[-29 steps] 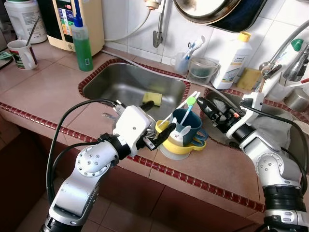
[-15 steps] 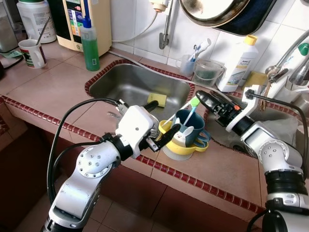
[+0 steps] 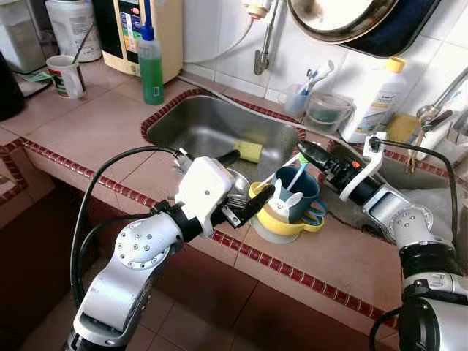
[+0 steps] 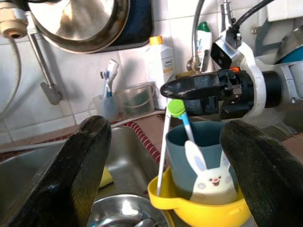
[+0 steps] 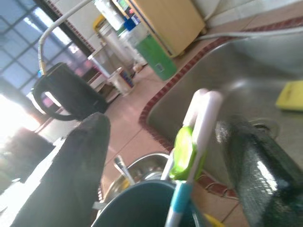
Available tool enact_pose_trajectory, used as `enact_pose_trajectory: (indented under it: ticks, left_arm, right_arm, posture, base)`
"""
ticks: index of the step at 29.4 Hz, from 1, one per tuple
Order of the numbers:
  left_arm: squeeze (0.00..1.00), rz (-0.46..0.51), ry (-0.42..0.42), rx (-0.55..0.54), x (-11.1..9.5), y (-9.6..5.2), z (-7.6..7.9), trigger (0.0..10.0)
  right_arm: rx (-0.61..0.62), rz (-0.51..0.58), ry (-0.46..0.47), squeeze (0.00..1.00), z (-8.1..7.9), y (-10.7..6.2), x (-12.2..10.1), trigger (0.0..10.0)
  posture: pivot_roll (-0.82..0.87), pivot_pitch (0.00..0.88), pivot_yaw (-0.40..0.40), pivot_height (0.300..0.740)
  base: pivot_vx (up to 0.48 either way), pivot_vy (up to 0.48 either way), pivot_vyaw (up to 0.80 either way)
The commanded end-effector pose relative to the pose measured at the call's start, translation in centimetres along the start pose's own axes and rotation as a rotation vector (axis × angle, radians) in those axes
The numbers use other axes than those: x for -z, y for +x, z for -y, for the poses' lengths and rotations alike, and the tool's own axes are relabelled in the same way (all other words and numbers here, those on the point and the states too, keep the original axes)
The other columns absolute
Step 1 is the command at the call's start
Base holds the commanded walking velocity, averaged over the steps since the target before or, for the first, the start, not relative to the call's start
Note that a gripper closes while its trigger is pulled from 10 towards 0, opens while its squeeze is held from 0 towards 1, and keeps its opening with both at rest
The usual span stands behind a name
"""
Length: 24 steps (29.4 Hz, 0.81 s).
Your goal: Kitchen organization
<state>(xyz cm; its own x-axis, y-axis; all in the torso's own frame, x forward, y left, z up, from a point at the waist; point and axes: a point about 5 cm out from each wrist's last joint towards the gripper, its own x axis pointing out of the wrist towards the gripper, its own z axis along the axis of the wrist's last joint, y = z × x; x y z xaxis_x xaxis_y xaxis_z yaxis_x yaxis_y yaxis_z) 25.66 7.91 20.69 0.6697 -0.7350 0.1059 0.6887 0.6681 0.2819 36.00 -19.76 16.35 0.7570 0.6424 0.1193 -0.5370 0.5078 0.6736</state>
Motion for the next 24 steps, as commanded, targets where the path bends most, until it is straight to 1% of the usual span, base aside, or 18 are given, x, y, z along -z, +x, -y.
enact_pose_trajectory:
  ticks: [1, 12, 17, 24]
  left_arm:
    - [0.00, 0.025, 0.010, 0.006, -0.8, 0.1, 0.2, 10.0]
    - [0.00, 0.027, 0.012, -0.006, -0.8, 0.1, 0.1, 10.0]
    - [0.00, 0.029, 0.014, -0.015, -0.9, 0.1, 0.0, 10.0]
    - [0.00, 0.033, 0.013, -0.012, -0.9, 0.2, 0.0, 10.0]
  right_arm:
    - [-0.008, 0.016, -0.013, 0.00, -0.1, -0.2, -1.2, 0.0]
    - [-0.001, 0.005, -0.002, 0.00, 0.4, -0.7, -1.7, 0.0]
    - [0.002, -0.007, 0.022, 0.00, 0.8, -1.5, -1.3, 0.0]
    - [0.007, -0.003, 0.032, 0.00, 1.0, -1.8, -1.2, 0.0]
  posture:
    - [0.18, 0.000, -0.129, 0.740]
    - [0.18, 0.000, -0.137, 0.740]
    - [0.18, 0.000, -0.141, 0.740]
    - [0.18, 0.000, -0.139, 0.740]
  base:
    - [0.000, 0.000, 0.00]
    - [0.000, 0.000, 0.00]
    - [0.000, 0.000, 0.00]
    - [0.000, 0.000, 0.00]
